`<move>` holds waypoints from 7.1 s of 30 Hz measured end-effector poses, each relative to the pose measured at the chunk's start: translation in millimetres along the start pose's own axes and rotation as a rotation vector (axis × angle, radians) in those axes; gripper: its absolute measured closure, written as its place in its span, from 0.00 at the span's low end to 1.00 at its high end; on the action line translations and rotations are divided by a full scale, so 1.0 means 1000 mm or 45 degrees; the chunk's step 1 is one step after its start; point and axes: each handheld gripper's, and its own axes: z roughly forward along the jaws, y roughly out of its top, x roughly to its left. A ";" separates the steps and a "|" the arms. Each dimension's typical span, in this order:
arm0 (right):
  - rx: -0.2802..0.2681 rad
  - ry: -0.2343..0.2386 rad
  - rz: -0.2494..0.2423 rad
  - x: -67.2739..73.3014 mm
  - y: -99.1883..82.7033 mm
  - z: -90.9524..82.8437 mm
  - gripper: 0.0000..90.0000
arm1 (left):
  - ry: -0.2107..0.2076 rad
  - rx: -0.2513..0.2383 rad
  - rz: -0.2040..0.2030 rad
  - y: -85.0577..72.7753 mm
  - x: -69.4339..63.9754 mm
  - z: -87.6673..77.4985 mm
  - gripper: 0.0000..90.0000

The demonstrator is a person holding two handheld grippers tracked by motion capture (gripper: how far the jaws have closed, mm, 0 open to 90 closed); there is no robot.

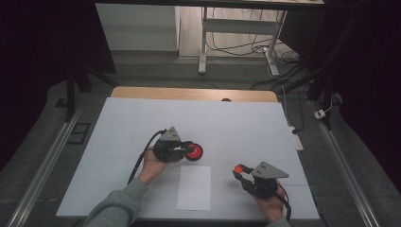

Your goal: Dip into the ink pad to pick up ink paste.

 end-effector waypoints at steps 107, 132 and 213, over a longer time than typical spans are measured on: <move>0.016 0.006 -0.014 0.003 -0.001 0.003 0.71 | 0.053 0.121 0.040 -0.011 0.015 0.038 0.81; 0.007 0.004 -0.013 0.002 0.000 0.001 0.71 | 0.026 0.060 -0.021 -0.009 0.018 0.025 0.80; 0.002 0.009 -0.016 0.003 0.000 0.002 0.71 | -0.021 -0.076 -0.044 -0.001 0.014 -0.005 0.80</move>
